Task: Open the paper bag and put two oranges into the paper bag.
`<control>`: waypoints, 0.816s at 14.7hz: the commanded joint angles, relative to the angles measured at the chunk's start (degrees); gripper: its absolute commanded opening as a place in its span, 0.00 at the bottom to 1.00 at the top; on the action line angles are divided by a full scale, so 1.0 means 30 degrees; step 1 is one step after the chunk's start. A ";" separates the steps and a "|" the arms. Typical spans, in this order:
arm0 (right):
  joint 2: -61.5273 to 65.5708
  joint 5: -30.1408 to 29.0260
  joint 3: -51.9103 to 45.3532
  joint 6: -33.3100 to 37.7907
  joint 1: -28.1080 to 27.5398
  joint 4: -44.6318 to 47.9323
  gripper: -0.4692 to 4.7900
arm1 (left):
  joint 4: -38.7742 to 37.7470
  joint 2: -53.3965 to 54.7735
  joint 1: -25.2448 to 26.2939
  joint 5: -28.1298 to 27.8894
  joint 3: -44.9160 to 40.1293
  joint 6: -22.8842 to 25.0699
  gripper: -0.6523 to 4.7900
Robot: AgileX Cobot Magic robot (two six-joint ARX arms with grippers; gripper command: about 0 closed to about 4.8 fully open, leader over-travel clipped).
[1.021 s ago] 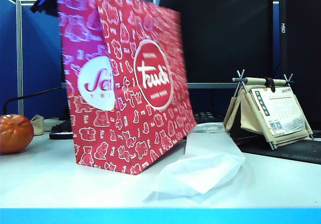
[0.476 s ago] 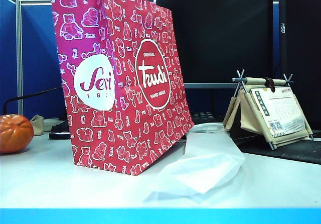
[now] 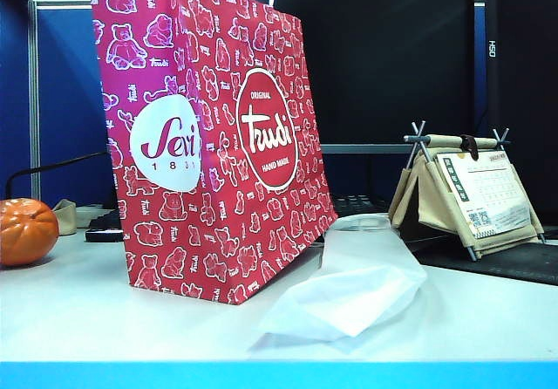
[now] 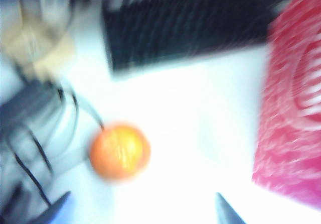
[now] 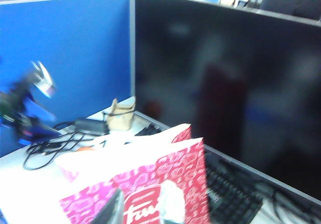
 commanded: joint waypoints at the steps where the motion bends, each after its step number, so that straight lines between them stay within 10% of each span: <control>1: -0.0291 -0.0073 0.0044 0.0160 0.0029 0.0007 0.28 | 0.2470 0.0262 0.2863 0.4568 -0.1923 -0.1741 0.96; 12: -0.0240 0.0058 -0.0182 -0.0503 -0.0022 -0.0109 0.28 | 0.8561 0.1712 0.2011 0.1741 -0.7191 -0.2739 0.97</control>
